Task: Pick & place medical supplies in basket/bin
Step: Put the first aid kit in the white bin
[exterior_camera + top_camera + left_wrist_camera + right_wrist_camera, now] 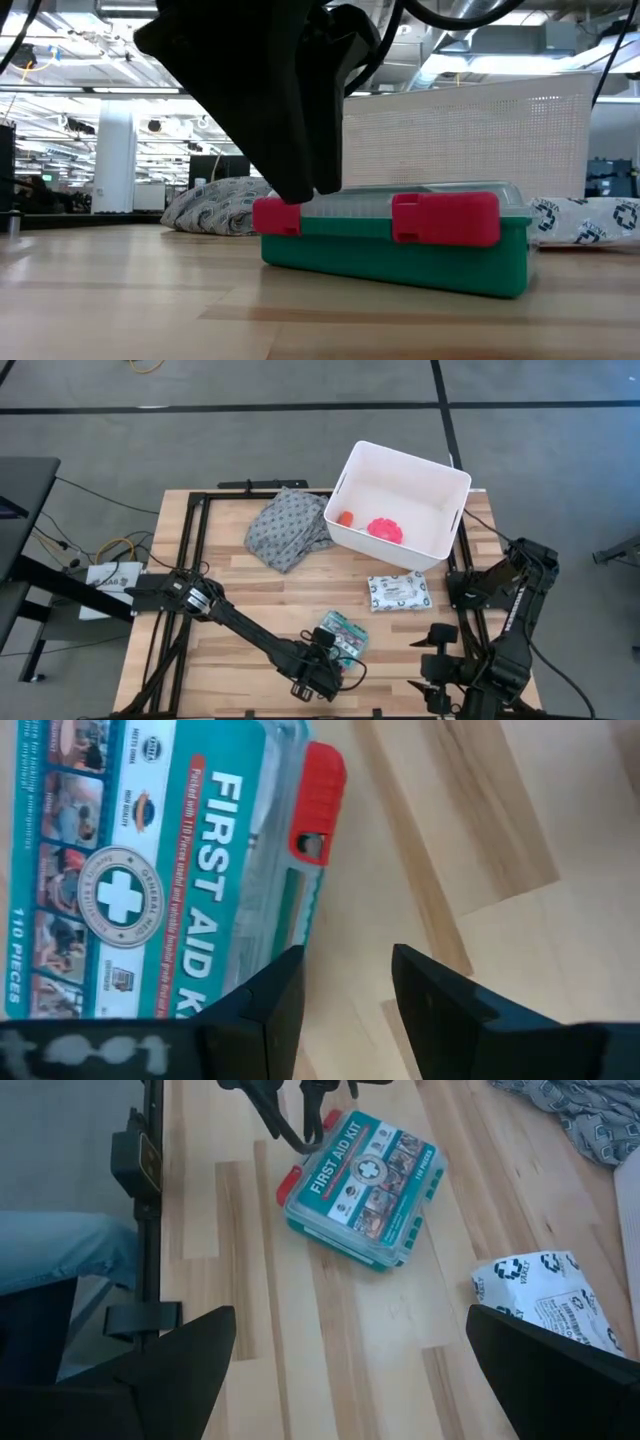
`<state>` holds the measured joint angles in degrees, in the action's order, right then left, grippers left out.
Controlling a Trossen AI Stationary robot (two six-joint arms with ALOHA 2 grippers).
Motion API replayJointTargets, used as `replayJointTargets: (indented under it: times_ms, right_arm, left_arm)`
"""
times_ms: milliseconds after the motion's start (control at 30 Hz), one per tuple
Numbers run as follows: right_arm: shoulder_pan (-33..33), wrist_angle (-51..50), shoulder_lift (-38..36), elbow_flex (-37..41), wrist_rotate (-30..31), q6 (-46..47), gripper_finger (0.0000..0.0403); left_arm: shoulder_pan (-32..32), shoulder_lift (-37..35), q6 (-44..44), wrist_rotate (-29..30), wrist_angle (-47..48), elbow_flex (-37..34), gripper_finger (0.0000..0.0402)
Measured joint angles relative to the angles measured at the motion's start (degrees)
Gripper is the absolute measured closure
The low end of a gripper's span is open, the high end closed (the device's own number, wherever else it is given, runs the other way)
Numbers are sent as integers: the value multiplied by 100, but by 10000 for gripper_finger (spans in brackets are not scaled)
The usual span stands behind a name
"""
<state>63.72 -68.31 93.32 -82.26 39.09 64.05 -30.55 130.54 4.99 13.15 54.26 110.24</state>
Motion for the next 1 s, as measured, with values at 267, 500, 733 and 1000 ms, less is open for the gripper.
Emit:
replayJointTargets:
  times_ms: [267,500,733,1000]
  right_arm:
    - [-2,0,0,0,0,0,10]
    - [-4,0,0,0,0,0,10]
    - [-4,-1,2,0,0,-2,10]
    - [-4,0,2,0,0,-2,10]
  left_arm:
    - [28,-1,-95,102,-126,-15,260]
    - [33,-19,-335,-89,-624,-505,260]
    - [45,-18,-541,352,-557,-632,261]
    - [142,-15,-537,411,-624,-632,350]
